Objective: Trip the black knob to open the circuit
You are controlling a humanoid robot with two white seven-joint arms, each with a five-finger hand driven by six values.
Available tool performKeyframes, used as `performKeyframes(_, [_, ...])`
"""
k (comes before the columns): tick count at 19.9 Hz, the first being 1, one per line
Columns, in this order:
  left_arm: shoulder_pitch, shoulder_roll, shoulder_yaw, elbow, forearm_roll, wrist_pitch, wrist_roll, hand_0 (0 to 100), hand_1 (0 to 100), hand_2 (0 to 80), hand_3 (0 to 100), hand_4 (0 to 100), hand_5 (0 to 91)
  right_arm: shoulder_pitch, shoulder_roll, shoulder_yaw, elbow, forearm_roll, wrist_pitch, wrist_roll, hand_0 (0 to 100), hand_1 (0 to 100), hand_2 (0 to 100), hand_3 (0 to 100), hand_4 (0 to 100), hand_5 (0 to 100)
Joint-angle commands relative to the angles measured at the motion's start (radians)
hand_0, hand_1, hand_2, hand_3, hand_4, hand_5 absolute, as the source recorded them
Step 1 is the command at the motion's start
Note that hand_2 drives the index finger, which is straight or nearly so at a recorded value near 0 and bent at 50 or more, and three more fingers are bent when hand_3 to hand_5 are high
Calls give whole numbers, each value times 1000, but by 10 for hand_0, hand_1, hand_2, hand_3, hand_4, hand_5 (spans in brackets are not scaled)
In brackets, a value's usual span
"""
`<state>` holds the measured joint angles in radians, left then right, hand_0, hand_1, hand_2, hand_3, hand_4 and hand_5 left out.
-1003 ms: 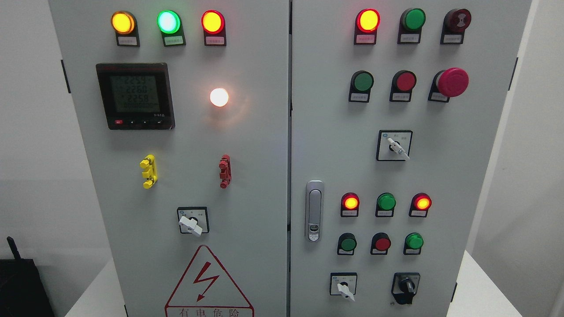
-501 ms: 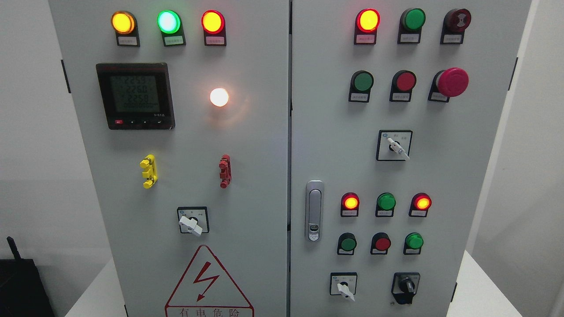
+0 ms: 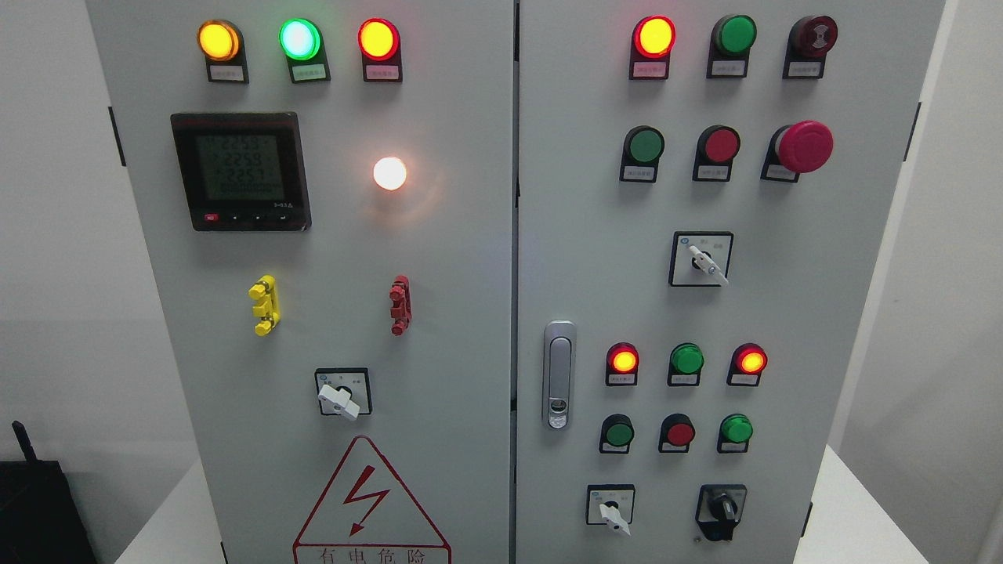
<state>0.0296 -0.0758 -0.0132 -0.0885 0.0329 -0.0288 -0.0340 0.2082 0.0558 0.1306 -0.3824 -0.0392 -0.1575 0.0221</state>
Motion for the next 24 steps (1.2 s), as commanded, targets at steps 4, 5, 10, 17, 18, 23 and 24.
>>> performKeyframes(4, [0,-1,1,1,2,1,0,120,389,0,0,0,0,11,-11,-2,-64,2,-115,-73,43,191,0,0,0,0])
performKeyframes(5, [0,-1,1,1,2,0,0,120,389,0,0,0,0,22,-13,-3,-94,2,-135,-73,48,201,0,0,0,0])
performKeyframes(10, [0,-1,1,1,2,1,0,120,389,0,0,0,0,71,-11,-3,-239,7,-287,-86,44,267,0,123,58,0])
performKeyframes(17, [0,-1,1,1,2,1,0,120,389,0,0,0,0,103,-11,-20,-395,7,-471,-137,130,459,0,679,426,151])
performKeyframes(18, [0,-1,1,1,2,1,0,120,389,0,0,0,0,103,-13,-22,-415,7,-491,-139,142,489,0,733,485,204])
performKeyframes(23, [0,-1,1,1,2,1,0,120,389,0,0,0,0,103,-11,-42,-527,6,-583,-157,205,600,0,864,692,427])
performKeyframes(24, [0,-1,1,1,2,0,0,120,389,0,0,0,0,103,-11,-42,-549,5,-588,-162,191,624,0,892,738,482])
